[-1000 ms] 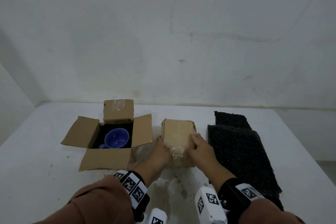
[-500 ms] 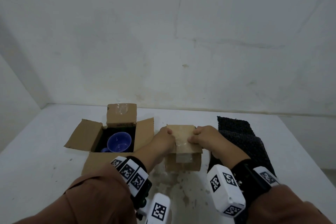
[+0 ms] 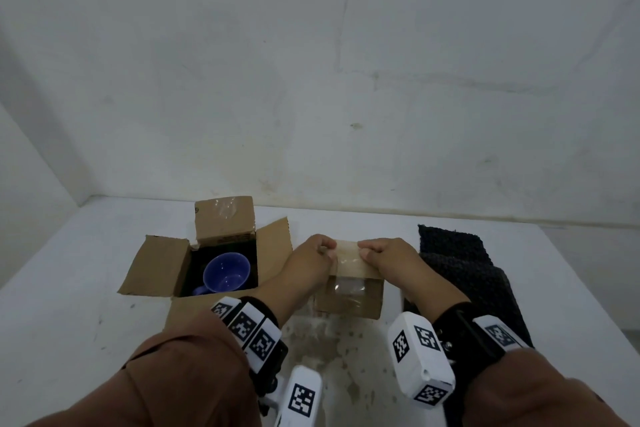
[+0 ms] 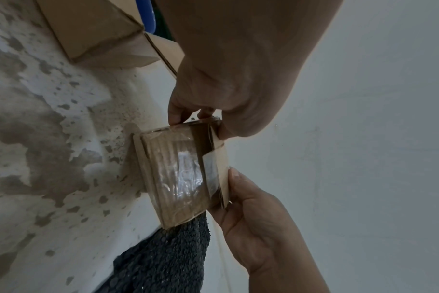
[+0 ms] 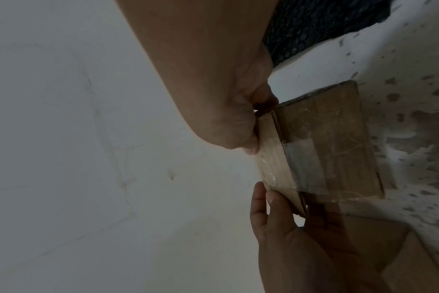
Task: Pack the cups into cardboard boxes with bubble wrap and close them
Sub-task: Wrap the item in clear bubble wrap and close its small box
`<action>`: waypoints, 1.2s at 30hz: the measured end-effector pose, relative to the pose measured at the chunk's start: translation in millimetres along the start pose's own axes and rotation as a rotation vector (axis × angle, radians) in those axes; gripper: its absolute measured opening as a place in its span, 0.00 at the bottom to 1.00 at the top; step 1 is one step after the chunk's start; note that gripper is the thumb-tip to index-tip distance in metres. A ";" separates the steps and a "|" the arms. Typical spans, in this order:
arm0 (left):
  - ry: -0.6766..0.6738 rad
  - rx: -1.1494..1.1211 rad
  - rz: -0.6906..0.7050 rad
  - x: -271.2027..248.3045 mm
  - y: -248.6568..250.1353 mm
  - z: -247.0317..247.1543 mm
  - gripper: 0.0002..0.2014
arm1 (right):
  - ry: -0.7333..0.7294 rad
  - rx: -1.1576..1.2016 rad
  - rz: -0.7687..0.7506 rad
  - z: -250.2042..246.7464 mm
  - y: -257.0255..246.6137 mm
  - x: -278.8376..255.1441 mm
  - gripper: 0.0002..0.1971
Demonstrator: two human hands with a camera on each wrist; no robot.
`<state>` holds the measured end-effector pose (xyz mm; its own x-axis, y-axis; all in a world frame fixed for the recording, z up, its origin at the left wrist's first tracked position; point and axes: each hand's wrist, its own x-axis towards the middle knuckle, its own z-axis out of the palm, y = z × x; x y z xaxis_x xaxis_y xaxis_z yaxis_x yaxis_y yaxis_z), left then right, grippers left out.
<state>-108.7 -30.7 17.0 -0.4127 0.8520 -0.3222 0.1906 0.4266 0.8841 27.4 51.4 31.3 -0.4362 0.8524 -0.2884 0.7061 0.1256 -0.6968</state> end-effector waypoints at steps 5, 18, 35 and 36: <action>0.009 0.046 0.028 7.2 2.1 -1.5 0.10 | -0.009 -0.142 -0.076 6.0 3.2 3.4 0.20; -0.036 0.239 0.054 13.0 1.0 -1.5 0.16 | 0.017 -0.301 -0.158 19.0 15.8 17.2 0.28; -0.074 0.408 0.193 13.5 -6.8 -3.6 0.30 | -0.081 -0.349 -0.134 14.8 9.7 13.3 0.37; -0.073 0.406 0.203 13.4 -8.3 -3.8 0.31 | -0.087 -0.361 -0.135 13.8 9.2 13.6 0.36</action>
<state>-119.3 -24.0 6.6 -0.2701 0.9435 -0.1920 0.6010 0.3210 0.7319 20.4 57.1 11.9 -0.5732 0.7716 -0.2757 0.7831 0.4169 -0.4614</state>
